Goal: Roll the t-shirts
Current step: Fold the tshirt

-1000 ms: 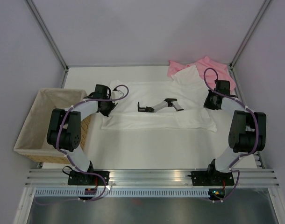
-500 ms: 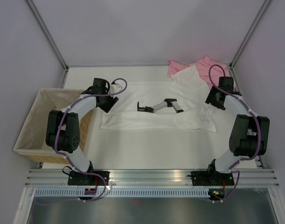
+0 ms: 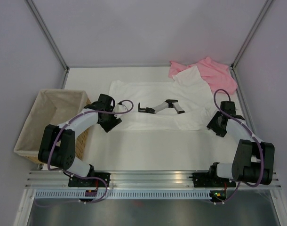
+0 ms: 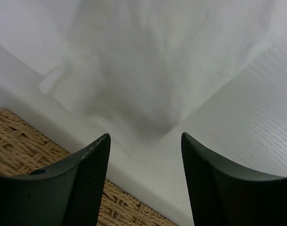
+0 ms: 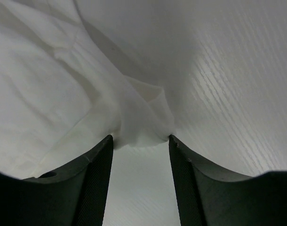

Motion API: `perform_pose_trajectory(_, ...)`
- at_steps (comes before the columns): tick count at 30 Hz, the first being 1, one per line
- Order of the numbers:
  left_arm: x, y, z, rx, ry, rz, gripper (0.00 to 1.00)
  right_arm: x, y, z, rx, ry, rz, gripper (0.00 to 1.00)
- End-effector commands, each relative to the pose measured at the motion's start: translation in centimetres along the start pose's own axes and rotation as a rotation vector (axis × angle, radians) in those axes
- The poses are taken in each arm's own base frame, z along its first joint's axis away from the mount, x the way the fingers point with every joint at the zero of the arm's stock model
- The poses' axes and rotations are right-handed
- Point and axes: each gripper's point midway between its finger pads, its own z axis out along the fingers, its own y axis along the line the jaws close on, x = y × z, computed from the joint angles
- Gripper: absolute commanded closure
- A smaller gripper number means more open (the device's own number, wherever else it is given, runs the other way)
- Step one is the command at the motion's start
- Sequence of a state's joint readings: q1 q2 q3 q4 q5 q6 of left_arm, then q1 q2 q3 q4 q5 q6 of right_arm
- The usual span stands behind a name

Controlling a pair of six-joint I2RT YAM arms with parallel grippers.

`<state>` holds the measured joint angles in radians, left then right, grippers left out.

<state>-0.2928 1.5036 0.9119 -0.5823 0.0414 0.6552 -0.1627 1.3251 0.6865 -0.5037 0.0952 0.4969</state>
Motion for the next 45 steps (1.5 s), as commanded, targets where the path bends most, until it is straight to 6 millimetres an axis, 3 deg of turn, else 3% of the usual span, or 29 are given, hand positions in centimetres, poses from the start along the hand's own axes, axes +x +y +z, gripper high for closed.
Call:
perform_pose_trajectory(1, 1.3, 1.1, 1.5, -0.073, 0.029, 0.077, 0.33, -1.8, -0.4, 0.9, 0.018, -0.086, 0.09, 0.44)
perform_pose_trajectory(7, 3.4, 0.4, 3.6, -0.069, 0.09, 0.073, 0.4, -1.4, -2.3, 2.0, 0.04, -0.077, 0.153, 0.66)
perform_pose_trajectory(10, 3.9, 0.3, 3.9, -0.068, 0.098, 0.074, 0.6, -1.6, -3.4, 2.1, 0.062, -0.092, 0.17, 0.88)
perform_pose_trajectory(11, 3.9, 0.3, 3.9, -0.074, 0.103, 0.074, 0.79, -1.8, -3.8, 2.0, 0.069, -0.099, 0.179, 0.96)
perform_pose_trajectory(13, 4.0, 0.5, 3.8, -0.084, 0.108, 0.076, 0.97, -2.0, -4.1, 1.9, 0.08, -0.101, 0.18, 1.0)
perform_pose_trajectory(14, 4.1, 0.6, 3.7, -0.089, 0.106, 0.078, 0.98, -2.3, -4.3, 1.6, 0.083, -0.109, 0.179, 1.0)
perform_pose_trajectory(19, 4.0, -0.5, 2.5, -0.056, 0.066, 0.08, 0.98, -2.3, -4.2, 0.1, 0.07, -0.121, 0.181, 1.0)
perform_pose_trajectory(25, 5.0, -3.3, 1.2, 0.045, 0.059, 0.066, 0.98, -0.1, -4.1, -0.4, 0.048, -0.091, 0.352, 1.0)
perform_pose_trajectory(29, 6.1, -5.1, 0.0, 0.106, 0.078, 0.066, 0.98, 0.8, -4.1, -2.0, 0.022, -0.113, 0.434, 1.0)
perform_pose_trajectory(33, 6.2, -6.4, -1.7, 0.151, 0.048, 0.081, 0.98, 2.8, -5.6, -3.0, 0.09, -0.103, 0.531, 1.0)
perform_pose_trajectory(39, 7.0, -7.6, -2.7, 0.186, 0.057, 0.082, 0.98, 3.7, -6.9, -4.3, 0.143, -0.128, 0.599, 0.99)
perform_pose_trajectory(40, 7.2, -8.0, -2.9, 0.206, 0.06, 0.09, 0.87, 3.9, -7.0, -4.5, 0.143, -0.13, 0.615, 0.95)
perform_pose_trajectory(42, 7.1, -8.1, -3.3, 0.222, 0.062, 0.096, 0.65, 4.2, -7.2, -4.7, 0.157, -0.129, 0.635, 0.75)
perform_pose_trajectory(43, 6.6, -8.0, -4.2, 0.23, 0.055, 0.095, 0.46, 3.6, -7.5, -5.2, 0.163, -0.167, 0.641, 0.63)
perform_pose_trajectory(44, 5.9, -7.6, -4.7, 0.224, 0.043, 0.09, 0.38, 2.3, -7.7, -6.0, 0.165, -0.216, 0.647, 0.44)
perform_pose_trajectory(45, 5.1, -7.1, -5.2, 0.213, 0.025, 0.081, 0.33, 1.3, -7.9, -6.7, 0.171, -0.257, 0.643, 0.36)
